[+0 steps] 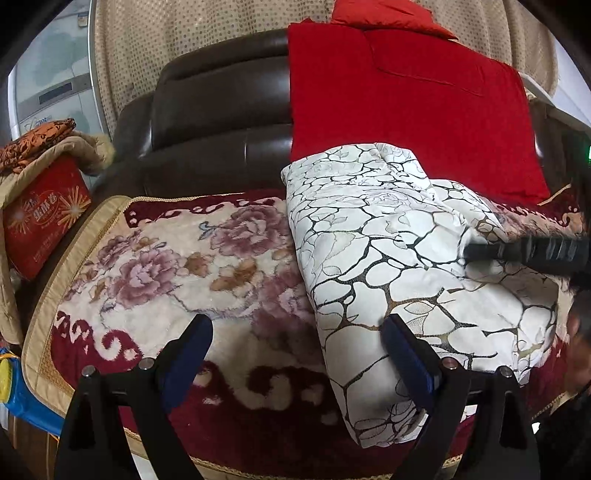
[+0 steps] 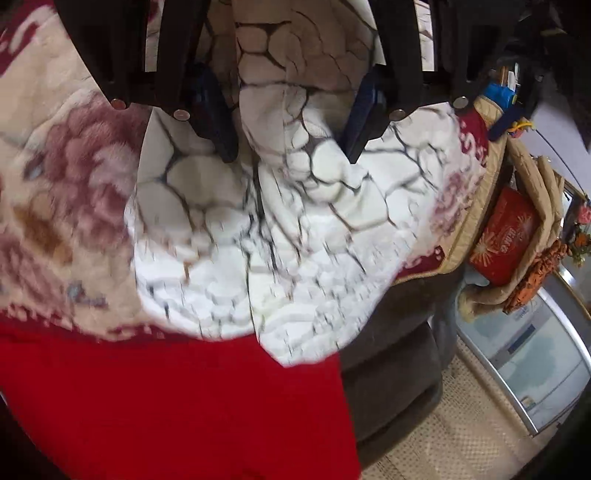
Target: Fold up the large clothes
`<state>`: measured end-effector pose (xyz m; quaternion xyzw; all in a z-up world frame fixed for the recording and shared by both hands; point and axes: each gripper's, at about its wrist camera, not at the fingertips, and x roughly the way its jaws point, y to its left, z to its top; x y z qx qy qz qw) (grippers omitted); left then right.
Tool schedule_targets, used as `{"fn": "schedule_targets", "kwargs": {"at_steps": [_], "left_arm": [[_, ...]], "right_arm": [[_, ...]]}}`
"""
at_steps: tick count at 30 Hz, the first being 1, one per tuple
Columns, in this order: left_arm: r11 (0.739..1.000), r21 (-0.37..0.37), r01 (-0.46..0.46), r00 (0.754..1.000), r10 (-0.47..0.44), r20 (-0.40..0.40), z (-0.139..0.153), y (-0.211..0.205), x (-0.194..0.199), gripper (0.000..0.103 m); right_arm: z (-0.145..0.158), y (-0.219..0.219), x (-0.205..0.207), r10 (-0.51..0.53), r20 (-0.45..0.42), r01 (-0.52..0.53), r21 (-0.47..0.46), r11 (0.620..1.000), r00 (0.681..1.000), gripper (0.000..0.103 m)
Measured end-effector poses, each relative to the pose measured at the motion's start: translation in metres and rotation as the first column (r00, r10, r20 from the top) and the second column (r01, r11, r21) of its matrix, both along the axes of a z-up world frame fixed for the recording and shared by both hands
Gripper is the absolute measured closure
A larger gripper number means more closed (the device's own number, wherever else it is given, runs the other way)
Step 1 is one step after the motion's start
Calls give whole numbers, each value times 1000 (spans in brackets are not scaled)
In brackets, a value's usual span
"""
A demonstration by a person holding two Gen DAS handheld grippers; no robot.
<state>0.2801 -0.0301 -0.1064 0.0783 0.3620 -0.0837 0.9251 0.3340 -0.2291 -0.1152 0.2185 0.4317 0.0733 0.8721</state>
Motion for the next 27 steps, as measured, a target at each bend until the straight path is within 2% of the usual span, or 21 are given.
{"fn": "schedule_targets", "kwargs": {"at_steps": [4,7,9,12,14,18,22,27], "left_arm": [[1000,-17,0,1000,0,-11,0,1,2,9],[1000,-6,2,1000,-2,-2,-1,-1,1,9],[1000,-5,3,1000,-3,-1,0,-1,0,9],[1000,-13,12,1000,-12,-5,0,-1,0,9],[1000,-5,12,1000,-12,-1,-1,-3,0,9],[1000,18,3,1000,-3,9,-1,-5,-2,9],[1000,18,-7,1000,7,9,0,-3,-2,9],[1000,22,-15,1000,14,11,1,-4,-3,9]], "right_arm": [[35,2,27,-6,59,7,-15,1000,998,41],[45,8,66,2,49,0,-45,999,999,42],[36,6,94,-2,-5,2,-41,999,1000,42],[-13,2,137,3,-193,-6,-14,1000,981,35],[-34,-2,144,12,-231,-10,10,1000,973,34],[-18,-10,124,-24,-186,28,18,999,982,33],[13,-20,79,-27,-103,31,38,999,994,33],[54,-14,11,22,6,-22,-73,997,1000,33]]}}
